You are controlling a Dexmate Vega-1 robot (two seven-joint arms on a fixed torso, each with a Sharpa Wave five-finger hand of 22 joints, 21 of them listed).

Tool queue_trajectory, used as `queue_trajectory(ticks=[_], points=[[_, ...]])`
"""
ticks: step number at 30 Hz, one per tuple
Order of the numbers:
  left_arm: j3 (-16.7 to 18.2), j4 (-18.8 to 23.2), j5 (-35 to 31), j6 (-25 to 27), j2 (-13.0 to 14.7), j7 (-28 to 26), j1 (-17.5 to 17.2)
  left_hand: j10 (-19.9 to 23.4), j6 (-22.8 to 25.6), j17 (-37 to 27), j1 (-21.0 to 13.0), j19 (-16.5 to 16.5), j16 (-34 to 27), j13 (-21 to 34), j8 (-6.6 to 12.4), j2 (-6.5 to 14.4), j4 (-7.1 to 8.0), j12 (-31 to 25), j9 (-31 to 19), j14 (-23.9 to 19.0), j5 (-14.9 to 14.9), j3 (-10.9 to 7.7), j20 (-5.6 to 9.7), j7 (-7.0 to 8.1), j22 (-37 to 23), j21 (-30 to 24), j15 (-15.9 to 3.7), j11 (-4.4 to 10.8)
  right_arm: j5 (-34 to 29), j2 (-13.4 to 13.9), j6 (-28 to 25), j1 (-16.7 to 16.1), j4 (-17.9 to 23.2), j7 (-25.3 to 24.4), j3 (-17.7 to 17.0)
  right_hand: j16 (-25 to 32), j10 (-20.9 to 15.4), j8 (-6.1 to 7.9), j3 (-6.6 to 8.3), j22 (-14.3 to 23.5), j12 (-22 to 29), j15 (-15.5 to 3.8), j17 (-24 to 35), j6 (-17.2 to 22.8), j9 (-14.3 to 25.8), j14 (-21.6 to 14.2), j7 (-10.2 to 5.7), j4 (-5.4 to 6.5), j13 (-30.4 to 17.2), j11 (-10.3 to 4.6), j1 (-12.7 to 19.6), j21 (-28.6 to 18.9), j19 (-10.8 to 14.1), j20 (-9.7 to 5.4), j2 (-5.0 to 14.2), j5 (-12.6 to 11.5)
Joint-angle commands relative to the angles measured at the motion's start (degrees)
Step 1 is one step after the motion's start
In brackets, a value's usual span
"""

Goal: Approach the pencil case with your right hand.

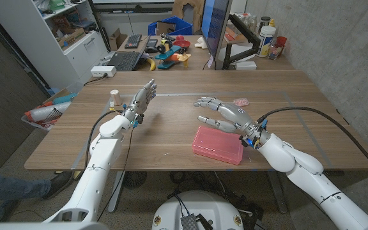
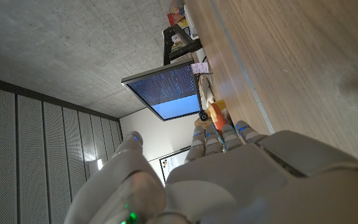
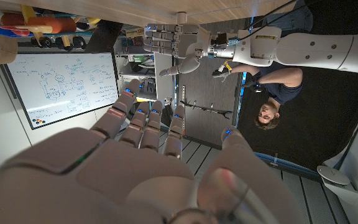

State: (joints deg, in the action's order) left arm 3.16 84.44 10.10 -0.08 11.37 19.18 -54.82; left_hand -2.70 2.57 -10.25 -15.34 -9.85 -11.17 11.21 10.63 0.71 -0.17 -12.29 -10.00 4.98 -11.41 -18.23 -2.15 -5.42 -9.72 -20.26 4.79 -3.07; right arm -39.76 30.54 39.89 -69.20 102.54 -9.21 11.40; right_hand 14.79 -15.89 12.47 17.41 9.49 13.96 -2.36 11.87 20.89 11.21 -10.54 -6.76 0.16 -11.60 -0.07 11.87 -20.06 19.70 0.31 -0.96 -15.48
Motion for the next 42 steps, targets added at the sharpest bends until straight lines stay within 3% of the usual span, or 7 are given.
queue_trajectory(ticks=[1,18,42], points=[[0.1,0.2,-0.1,0.0,0.0,0.1,-0.1,0.2,0.4,-0.2,0.1,-0.2,0.2,0.0,0.21,0.4,-0.38,0.0,-0.3,0.5,0.1,-0.17,-0.03,-0.25,-0.3,0.2,0.01,-0.16,-1.3,1.7,-1.8,-0.3,1.3,-0.5,0.9,-0.3,-0.1,-0.17,0.24,0.1,0.0,-0.11,0.1,0.3,0.1,-0.4,0.02,-0.37,-0.1,-0.19,0.4,0.2,0.4,-0.04,0.25,-0.3],[0.0,1.0,0.0,0.4,0.2,0.2,-0.8,0.1,0.4,-0.2,0.1,0.0,0.2,0.0,0.17,0.5,-0.49,0.1,-0.3,0.5,0.1,-0.07,-0.06,-0.25,-0.3,0.6,-0.04,0.0,-3.1,3.7,-4.6,-1.2,2.9,-0.4,1.9,-0.4,-0.2,-0.24,0.22,0.1,-0.2,-0.08,0.1,0.4,0.1,-0.5,-0.07,-0.45,-0.1,-0.28,0.4,0.6,0.7,-0.02,0.34,-0.4],[-0.1,1.6,-0.1,0.4,0.3,0.0,-1.1,0.1,0.5,-0.2,0.2,0.1,0.3,0.0,0.17,0.6,-0.65,0.1,-0.3,0.5,0.0,0.06,-0.12,-0.31,-0.3,1.2,-0.04,-0.08,-9.6,6.6,-9.6,-1.1,3.8,-4.8,4.1,-0.6,-0.4,-0.51,0.21,0.1,-0.4,-0.18,0.1,0.1,0.1,-0.8,-0.38,-0.63,-0.1,-0.76,0.4,1.3,1.0,-0.2,0.47,-0.5]])
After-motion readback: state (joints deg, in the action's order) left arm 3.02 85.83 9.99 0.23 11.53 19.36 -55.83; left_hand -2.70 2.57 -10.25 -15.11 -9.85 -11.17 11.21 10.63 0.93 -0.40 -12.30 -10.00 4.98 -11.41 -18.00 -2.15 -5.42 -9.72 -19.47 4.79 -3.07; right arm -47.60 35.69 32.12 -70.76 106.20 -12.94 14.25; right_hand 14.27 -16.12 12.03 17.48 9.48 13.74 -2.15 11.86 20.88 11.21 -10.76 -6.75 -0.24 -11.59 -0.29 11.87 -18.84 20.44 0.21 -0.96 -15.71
